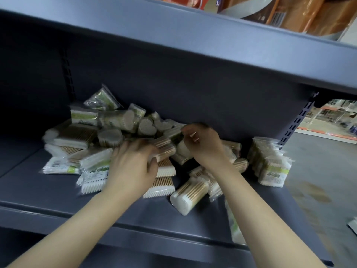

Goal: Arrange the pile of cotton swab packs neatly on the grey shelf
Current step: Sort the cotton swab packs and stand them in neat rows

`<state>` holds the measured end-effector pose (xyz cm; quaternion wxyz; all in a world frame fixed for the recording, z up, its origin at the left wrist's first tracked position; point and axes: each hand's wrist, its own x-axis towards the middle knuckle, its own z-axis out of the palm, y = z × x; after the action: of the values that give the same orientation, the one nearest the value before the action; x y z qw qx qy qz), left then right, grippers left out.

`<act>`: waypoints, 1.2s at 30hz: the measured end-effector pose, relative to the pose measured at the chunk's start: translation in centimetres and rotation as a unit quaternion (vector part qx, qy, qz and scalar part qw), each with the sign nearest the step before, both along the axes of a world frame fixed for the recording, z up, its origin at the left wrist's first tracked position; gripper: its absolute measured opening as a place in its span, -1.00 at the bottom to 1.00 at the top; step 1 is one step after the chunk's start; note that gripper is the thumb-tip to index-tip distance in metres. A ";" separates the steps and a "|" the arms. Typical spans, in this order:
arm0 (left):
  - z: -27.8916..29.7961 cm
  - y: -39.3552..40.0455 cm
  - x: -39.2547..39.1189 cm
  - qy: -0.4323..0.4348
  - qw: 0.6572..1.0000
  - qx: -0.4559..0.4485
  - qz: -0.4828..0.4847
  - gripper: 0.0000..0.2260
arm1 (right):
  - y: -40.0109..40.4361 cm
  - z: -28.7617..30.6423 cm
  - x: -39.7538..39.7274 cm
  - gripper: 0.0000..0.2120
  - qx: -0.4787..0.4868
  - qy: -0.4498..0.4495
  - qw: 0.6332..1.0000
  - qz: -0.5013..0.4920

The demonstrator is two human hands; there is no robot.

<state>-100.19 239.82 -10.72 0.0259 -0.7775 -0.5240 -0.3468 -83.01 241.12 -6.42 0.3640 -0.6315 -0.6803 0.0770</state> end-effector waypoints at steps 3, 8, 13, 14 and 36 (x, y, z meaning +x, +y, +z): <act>-0.3 0.6 -0.5 -0.003 1.000 0.016 0.008 -0.68 | 1.5 0.9 -0.3 -0.79 0.010 0.009 1.000 0.014; -0.7 1.4 -1.2 0.003 0.999 -0.017 0.030 -0.69 | 2.0 0.4 -1.4 -0.78 -0.016 -0.013 0.999 0.049; -1.4 1.0 -2.8 -0.034 0.998 -0.052 0.008 -0.71 | 1.0 -1.1 -3.1 -0.82 -0.061 -0.036 0.993 0.096; -1.7 0.8 -3.2 -0.036 0.998 -0.055 0.006 -0.71 | 0.7 -1.3 -3.4 -0.82 -0.065 -0.036 0.992 0.099; -4.2 -6.2 -10.7 -0.049 0.990 -0.092 0.095 -0.80 | -3.7 -6.6 -11.3 -0.57 -0.019 -0.150 0.977 0.147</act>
<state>-110.89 233.64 -14.96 -0.0381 -0.7051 -0.6260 -0.3309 -94.29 237.46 -12.99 0.2304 -0.5355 -0.8112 0.0465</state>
